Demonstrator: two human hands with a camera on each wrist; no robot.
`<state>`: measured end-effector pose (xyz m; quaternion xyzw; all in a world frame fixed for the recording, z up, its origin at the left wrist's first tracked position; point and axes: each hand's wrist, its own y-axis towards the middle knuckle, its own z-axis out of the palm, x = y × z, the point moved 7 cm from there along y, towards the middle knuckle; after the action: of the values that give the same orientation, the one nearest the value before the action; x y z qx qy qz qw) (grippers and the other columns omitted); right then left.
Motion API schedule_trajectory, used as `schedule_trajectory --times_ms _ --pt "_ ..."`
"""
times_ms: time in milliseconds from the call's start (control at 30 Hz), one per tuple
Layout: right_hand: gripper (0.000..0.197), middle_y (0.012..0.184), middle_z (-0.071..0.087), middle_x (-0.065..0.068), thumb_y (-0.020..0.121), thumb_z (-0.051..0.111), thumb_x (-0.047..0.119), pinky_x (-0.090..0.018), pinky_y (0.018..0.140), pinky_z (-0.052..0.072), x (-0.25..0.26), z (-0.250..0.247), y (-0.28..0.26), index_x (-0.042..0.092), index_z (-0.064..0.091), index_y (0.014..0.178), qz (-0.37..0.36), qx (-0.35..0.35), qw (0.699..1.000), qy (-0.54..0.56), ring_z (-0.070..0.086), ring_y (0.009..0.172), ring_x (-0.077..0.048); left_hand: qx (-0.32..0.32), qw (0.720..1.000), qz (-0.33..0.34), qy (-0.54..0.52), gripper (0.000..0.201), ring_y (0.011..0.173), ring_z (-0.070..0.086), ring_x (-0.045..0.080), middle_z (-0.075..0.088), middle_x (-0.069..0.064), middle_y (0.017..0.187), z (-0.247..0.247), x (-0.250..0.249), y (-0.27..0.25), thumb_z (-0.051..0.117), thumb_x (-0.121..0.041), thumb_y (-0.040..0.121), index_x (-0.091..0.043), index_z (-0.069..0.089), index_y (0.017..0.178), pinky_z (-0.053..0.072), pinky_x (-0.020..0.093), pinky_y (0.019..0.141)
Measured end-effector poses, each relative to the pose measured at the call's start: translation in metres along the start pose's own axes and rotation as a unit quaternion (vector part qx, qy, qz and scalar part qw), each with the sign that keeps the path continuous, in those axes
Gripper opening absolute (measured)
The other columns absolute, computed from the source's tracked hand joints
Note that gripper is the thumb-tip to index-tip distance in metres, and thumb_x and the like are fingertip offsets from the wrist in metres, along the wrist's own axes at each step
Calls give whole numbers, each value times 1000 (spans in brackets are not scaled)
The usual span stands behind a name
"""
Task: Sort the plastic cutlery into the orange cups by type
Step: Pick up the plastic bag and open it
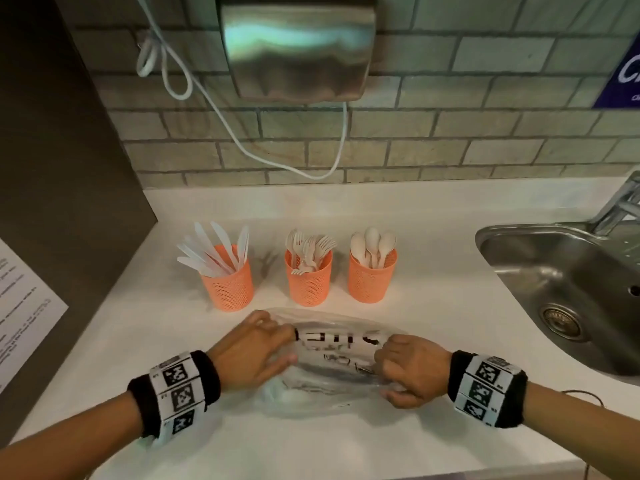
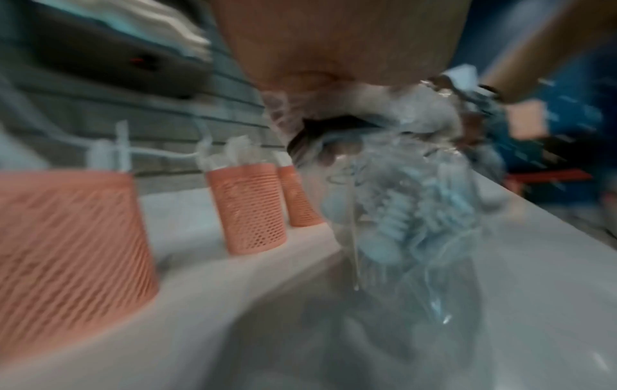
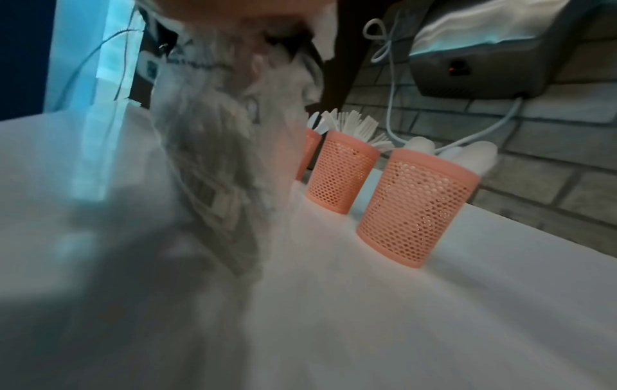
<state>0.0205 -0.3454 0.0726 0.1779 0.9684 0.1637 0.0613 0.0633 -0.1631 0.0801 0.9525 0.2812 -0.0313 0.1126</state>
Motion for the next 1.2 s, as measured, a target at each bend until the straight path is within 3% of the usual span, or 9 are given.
schedule_trajectory --times_ms 100,267,367,533,700,800,967,1100,1200 --pt "34 77 44 0 97 19 38 -26 65 35 6 3 -2 14 43 89 16 -43 999 10 38 66 -14 -51 962 -168 -210 64 74 57 11 64 -4 80 9 29 -11 10 -64 90 -21 57 88 38 22 80" --pt "38 87 36 -1 96 18 38 -26 71 33 17 27 -24 15 48 103 61 22 997 -30 38 75 -15 -22 912 -281 -299 22 90 60 -1 69 -9 95 37 30 -28 39 -29 97 -42 57 95 44 14 77" --pt "34 82 51 -3 95 24 29 -25 71 30 13 8 -19 14 55 95 158 1 985 74 41 73 -16 7 949 -219 -225 38 83 53 -2 64 -9 91 27 20 -34 31 -27 87 -35 58 114 41 12 75" --pt "48 64 60 -8 95 21 33 -28 60 34 -1 -1 0 11 53 66 310 81 944 81 54 58 -27 98 995 21 20 17 80 48 11 54 -6 76 14 -36 -48 45 -19 68 -23 58 79 48 19 67" --pt "27 119 59 -9 93 48 27 -35 76 44 -10 1 18 9 53 113 351 192 914 66 55 106 -30 120 976 156 88 11 72 52 13 52 -7 65 2 -76 -45 51 -16 67 -24 50 59 44 28 101" --pt "63 138 44 -5 80 62 14 -36 74 48 -10 7 21 15 35 137 349 248 901 73 54 111 -30 151 967 177 102 18 59 48 9 49 -10 60 7 -88 -41 58 -21 70 -27 48 56 50 18 75" --pt "80 143 39 -2 81 60 24 -29 70 39 3 -6 18 18 14 146 325 255 909 53 52 112 -28 100 992 -5 74 20 50 54 7 54 -11 64 -13 -35 -26 41 -27 72 -31 60 68 38 16 41" --pt "82 149 31 -5 82 58 20 -34 73 42 9 -7 24 14 8 148 331 251 909 38 54 110 -33 81 977 -192 -50 49 82 62 16 57 -2 101 -7 -6 -23 37 -41 86 -26 50 130 48 24 67" --pt "72 144 37 -5 79 61 18 -34 71 40 14 6 16 12 24 141 348 268 895 71 57 103 -32 139 956 -243 -85 63 106 55 16 47 -3 125 13 -12 -27 55 -37 86 -26 29 142 45 25 84"
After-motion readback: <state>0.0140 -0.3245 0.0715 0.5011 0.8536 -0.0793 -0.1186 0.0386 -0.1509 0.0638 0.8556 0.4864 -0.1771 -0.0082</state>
